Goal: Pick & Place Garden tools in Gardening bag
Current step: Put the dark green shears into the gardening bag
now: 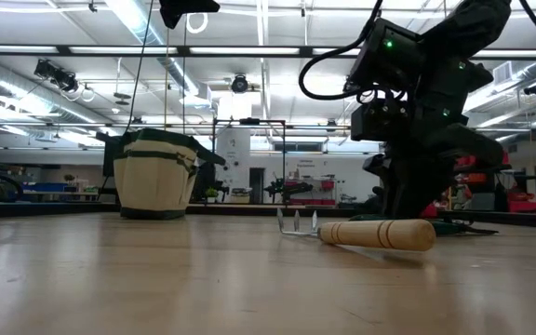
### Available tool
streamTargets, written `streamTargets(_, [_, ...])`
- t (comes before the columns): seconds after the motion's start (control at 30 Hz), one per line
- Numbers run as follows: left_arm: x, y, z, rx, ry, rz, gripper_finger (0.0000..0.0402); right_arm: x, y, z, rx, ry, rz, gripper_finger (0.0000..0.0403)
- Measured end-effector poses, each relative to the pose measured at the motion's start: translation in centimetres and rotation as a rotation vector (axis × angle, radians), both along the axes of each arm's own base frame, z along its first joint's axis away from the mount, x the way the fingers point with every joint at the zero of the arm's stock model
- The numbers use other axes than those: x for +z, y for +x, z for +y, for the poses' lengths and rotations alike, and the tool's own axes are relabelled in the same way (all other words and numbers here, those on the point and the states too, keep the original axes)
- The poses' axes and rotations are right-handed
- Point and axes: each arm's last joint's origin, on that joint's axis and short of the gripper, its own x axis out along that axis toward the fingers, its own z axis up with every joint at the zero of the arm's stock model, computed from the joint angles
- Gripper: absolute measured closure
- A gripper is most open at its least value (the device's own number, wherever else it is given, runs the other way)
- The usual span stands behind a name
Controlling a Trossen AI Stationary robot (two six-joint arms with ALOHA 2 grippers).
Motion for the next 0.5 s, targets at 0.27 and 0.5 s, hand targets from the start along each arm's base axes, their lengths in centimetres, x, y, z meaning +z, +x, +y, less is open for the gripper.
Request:
streamTargets(0.27, [0.0,0.0,0.0,0.000,0.000,-0.001,0.0268,2.2,-0.3,-0.2,-0.050,0.005,-0.093,0.0357])
streamTargets(0.5, [0.0,0.0,0.0,0.000,0.001,-0.003,0.0268,4.5,-0.7,-0.4,-0.120,-0.005,-0.184,0.0358])
